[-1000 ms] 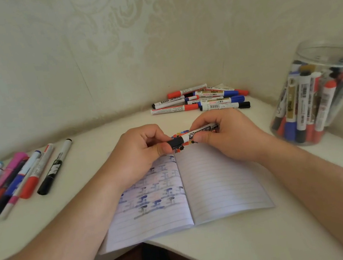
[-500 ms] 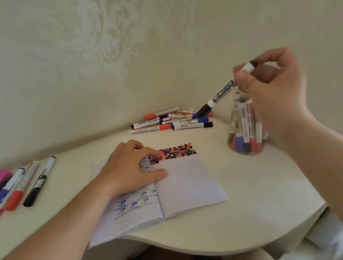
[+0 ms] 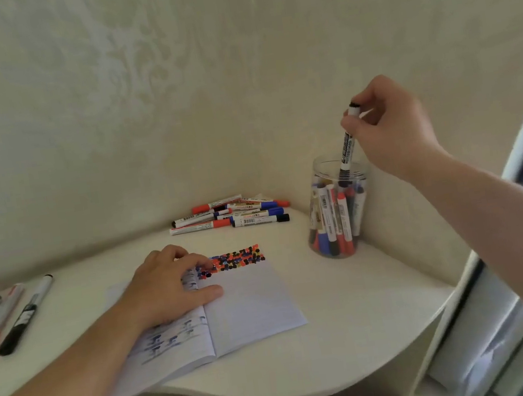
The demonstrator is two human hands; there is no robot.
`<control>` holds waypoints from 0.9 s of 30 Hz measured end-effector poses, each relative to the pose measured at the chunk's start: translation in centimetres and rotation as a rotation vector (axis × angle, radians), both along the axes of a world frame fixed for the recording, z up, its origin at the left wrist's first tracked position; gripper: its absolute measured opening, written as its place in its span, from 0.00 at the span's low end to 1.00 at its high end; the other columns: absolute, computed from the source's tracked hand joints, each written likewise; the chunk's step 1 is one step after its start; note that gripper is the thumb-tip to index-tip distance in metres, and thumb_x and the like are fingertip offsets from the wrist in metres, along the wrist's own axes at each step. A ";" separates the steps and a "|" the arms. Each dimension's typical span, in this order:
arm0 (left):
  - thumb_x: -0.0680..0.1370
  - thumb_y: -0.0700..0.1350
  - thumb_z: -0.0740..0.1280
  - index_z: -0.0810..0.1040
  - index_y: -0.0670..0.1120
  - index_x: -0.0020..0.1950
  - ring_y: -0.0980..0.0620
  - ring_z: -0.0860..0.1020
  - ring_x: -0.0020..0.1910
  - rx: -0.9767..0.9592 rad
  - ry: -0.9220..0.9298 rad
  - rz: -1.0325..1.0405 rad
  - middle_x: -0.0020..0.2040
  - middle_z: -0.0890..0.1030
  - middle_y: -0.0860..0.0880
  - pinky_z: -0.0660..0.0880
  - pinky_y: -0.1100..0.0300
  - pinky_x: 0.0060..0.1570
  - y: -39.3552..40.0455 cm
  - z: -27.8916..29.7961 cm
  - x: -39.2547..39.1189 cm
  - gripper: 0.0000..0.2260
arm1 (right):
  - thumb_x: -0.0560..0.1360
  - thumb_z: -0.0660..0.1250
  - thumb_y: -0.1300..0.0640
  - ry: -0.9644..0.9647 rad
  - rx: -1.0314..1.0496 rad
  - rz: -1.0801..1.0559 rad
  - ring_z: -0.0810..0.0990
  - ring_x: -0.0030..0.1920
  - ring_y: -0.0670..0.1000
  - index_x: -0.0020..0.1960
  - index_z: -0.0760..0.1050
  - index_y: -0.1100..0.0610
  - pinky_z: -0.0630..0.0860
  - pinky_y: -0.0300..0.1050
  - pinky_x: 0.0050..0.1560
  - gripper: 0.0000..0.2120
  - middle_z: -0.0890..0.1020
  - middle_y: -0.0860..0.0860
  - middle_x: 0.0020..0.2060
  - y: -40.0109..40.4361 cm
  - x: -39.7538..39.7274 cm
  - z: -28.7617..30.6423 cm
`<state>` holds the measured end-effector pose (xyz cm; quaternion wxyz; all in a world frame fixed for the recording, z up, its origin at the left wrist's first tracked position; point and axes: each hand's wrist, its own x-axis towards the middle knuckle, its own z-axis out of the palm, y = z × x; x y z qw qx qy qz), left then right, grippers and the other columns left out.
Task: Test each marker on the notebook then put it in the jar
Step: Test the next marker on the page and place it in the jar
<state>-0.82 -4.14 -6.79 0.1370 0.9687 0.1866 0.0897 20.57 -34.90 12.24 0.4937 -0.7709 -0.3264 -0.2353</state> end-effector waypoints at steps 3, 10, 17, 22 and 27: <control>0.63 0.82 0.60 0.73 0.71 0.66 0.56 0.64 0.63 0.000 0.005 0.002 0.61 0.67 0.62 0.65 0.54 0.68 0.1 -0.1 0.0 0.34 | 0.78 0.72 0.54 0.012 0.015 -0.033 0.81 0.39 0.42 0.51 0.74 0.47 0.72 0.39 0.37 0.07 0.84 0.44 0.46 0.1 0.6 0.0; 0.63 0.83 0.59 0.73 0.71 0.66 0.56 0.64 0.63 0.001 0.005 0.000 0.62 0.67 0.61 0.66 0.53 0.68 0.3 -0.2 0.2 0.34 | 0.77 0.72 0.55 0.029 0.039 -0.068 0.84 0.41 0.46 0.49 0.73 0.51 0.74 0.40 0.39 0.08 0.85 0.45 0.47 0.6 1.9 -0.3; 0.64 0.82 0.61 0.73 0.70 0.66 0.56 0.64 0.63 -0.006 -0.001 -0.007 0.62 0.67 0.61 0.66 0.54 0.68 0.3 -0.2 0.3 0.33 | 0.76 0.75 0.57 0.092 -0.295 -0.043 0.82 0.44 0.49 0.44 0.77 0.51 0.73 0.39 0.37 0.07 0.84 0.48 0.43 0.9 3.2 -2.6; 0.64 0.82 0.60 0.73 0.71 0.65 0.55 0.64 0.63 -0.008 -0.002 -0.004 0.61 0.67 0.61 0.66 0.54 0.68 0.3 -0.1 0.3 0.33 | 0.79 0.72 0.51 0.047 -0.511 -0.091 0.82 0.41 0.48 0.43 0.80 0.50 0.74 0.41 0.35 0.07 0.83 0.47 0.41 1.3 3.0 -2.8; 0.62 0.83 0.58 0.73 0.71 0.66 0.56 0.64 0.64 -0.009 0.011 -0.001 0.62 0.67 0.61 0.66 0.53 0.69 0.2 0.0 0.2 0.35 | 0.82 0.53 0.31 -0.207 -0.806 -0.120 0.78 0.42 0.54 0.33 0.76 0.52 0.76 0.51 0.42 0.32 0.78 0.51 0.32 0.9 3.4 -4.1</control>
